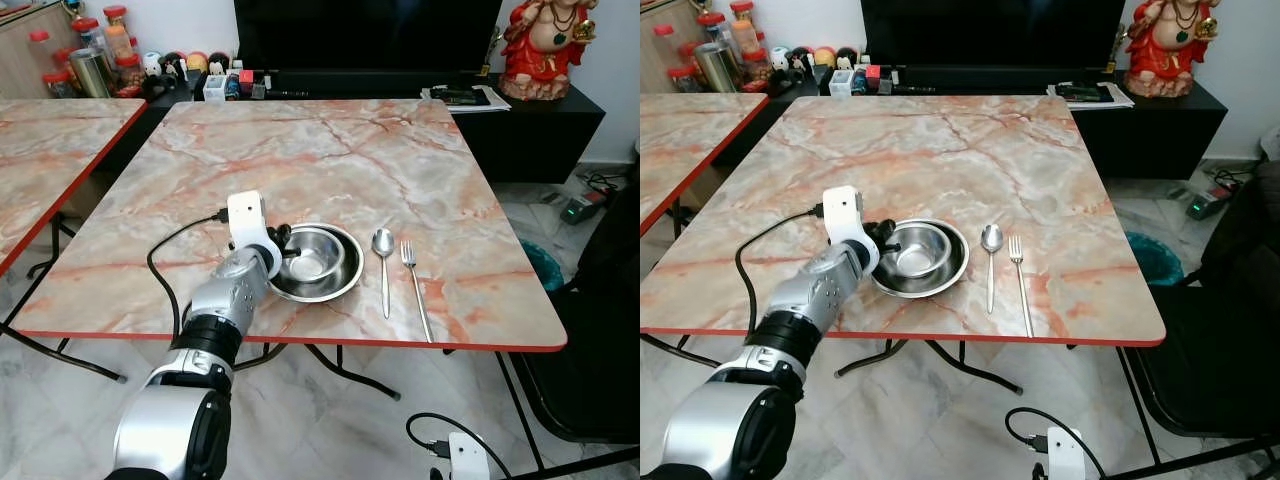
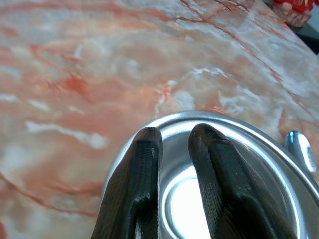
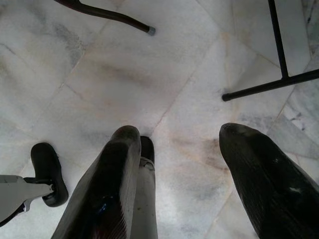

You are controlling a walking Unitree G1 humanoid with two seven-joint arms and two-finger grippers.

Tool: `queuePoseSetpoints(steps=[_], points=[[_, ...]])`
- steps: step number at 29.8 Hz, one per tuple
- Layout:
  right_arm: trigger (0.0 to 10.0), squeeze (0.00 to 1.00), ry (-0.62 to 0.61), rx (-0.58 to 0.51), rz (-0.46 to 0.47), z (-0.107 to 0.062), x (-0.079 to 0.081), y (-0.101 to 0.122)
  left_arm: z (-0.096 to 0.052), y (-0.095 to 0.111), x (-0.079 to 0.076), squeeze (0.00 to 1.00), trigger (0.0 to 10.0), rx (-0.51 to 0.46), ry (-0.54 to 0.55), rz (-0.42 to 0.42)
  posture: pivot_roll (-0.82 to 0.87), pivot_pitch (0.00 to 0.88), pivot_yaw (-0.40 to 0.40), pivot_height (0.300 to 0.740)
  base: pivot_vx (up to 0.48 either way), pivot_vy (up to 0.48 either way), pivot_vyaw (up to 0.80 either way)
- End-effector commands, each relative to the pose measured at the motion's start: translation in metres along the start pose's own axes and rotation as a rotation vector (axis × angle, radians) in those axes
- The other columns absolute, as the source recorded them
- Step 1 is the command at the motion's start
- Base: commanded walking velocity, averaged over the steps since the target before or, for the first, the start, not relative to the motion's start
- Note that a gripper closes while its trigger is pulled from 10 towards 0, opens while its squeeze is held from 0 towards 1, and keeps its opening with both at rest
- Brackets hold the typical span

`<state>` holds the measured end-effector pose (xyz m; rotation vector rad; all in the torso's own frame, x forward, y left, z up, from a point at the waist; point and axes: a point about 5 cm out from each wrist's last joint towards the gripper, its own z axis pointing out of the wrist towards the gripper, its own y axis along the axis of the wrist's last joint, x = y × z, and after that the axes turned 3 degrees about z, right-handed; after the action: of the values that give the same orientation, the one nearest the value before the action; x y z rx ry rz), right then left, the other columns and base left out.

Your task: Setting the table

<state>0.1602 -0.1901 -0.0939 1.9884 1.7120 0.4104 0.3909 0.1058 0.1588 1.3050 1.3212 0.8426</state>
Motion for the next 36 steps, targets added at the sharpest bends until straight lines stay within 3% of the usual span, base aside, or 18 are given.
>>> queuePoseSetpoints(steps=[1,4,5,6,9,10,13,14,17,19,20,22,24,25,26,28,30,36], points=[[10.0,0.0,0.005,0.001,0.008,0.0,0.002,0.002,0.0,0.015,-0.006,0.0,10.0,-0.025,-0.033,0.084,-0.01,0.0,0.032,0.74,0.0,0.0,0.0],[10.0,0.0,0.005,0.0,0.008,0.001,0.003,0.003,0.0,0.015,-0.009,0.0,10.0,-0.021,-0.061,0.114,-0.01,0.0,0.031,0.74,0.0,0.0,0.0],[10.0,0.0,0.006,-0.001,0.008,0.001,0.003,0.003,0.0,0.014,-0.01,1.0,10.0,-0.014,-0.071,0.128,-0.01,0.0,0.031,0.74,0.0,0.0,0.0],[10.0,0.0,0.006,-0.003,0.009,0.001,0.003,0.004,-0.001,0.014,-0.012,0.91,10.0,-0.009,-0.08,0.149,-0.01,0.0,0.031,0.74,0.0,0.0,0.0],[10.0,0.0,0.006,-0.004,0.01,0.001,0.003,0.005,-0.001,0.014,-0.013,0.91,10.0,-0.011,-0.083,0.163,-0.01,0.0,0.031,0.74,0.0,0.0,0.0],[10.0,0.0,0.006,-0.004,0.011,0.001,0.003,0.005,-0.002,0.02,-0.013,0.0,10.0,-0.043,-0.082,0.17,-0.01,0.0,0.029,0.74,0.0,0.0,0.0],[10.0,0.0,0.006,-0.005,0.011,0.001,0.003,0.005,-0.005,0.033,-0.014,0.0,10.0,-0.126,-0.071,0.184,-0.01,0.0,0.027,0.74,0.0,0.0,0.0],[10.0,0.0,0.005,-0.009,0.014,0.001,0.003,0.006,-0.01,0.051,-0.008,0.0,10.0,-0.251,-0.029,0.225,-0.01,0.0,0.025,0.74,0.0,0.0,0.0],[10.0,0.0,0.004,-0.013,0.016,0.001,0.002,0.007,-0.018,0.067,0.003,0.0,10.0,-0.379,0.011,0.233,-0.01,0.0,0.023,0.74,0.0,0.0,0.0],[10.0,0.0,0.005,-0.016,0.017,0.001,0.002,0.008,-0.022,0.071,0.012,0.0,10.0,-0.43,0.063,0.299,-0.01,0.0,0.023,0.74,0.0,0.0,0.0],[10.0,0.0,0.004,-0.018,0.017,0.001,0.002,0.008,-0.027,0.071,0.025,0.0,10.0,-0.467,0.118,0.325,-0.01,0.0,0.023,0.74,0.0,0.0,0.0],[10.0,0.0,0.004,-0.02,0.017,0.001,0.001,0.009,-0.03,0.07,0.033,0.0,10.0,-0.486,0.144,0.331,-0.01,0.0,0.016,0.74,0.0,0.0,0.0],[10.0,0.0,0.005,-0.024,0.016,0.001,0.001,0.01,-0.038,0.065,0.055,0.0,10.0,-0.498,0.219,0.312,-0.02,0.0,0.014,0.74,0.0,0.0,0.0],[10.0,0.0,0.005,-0.027,0.017,0.002,0.001,0.01,-0.041,0.063,0.066,0.0,10.0,-0.502,0.261,0.329,-0.02,0.0,0.014,0.74,0.0,0.0,0.0],[10.0,0.0,0.005,-0.033,0.02,0.002,0.001,0.011,-0.05,0.058,0.087,0.0,10.0,-0.505,0.355,0.366,-0.01,0.0,0.013,0.74,0.0,0.0,0.0],[10.0,0.0,0.006,-0.035,0.018,0.002,0.001,0.011,-0.059,0.053,0.106,0.0,10.0,-0.509,0.436,0.407,-0.01,0.0,0.013,0.74,0.0,0.0,0.0],[10.0,0.0,0.01,-0.033,0.007,0.001,0.0,0.01,-0.075,0.046,0.136,0.0,10.0,-0.501,0.584,0.498,0.0,0.0,0.005,0.74,0.0,0.0,0.0],[10.0,0.0,0.012,-0.024,-0.004,0.001,0.001,0.006,-0.121,0.02,0.201,0.0,10.0,-0.397,0.961,0.585,0.02,0.0,0.003,0.74,0.0,0.0,0.0]])
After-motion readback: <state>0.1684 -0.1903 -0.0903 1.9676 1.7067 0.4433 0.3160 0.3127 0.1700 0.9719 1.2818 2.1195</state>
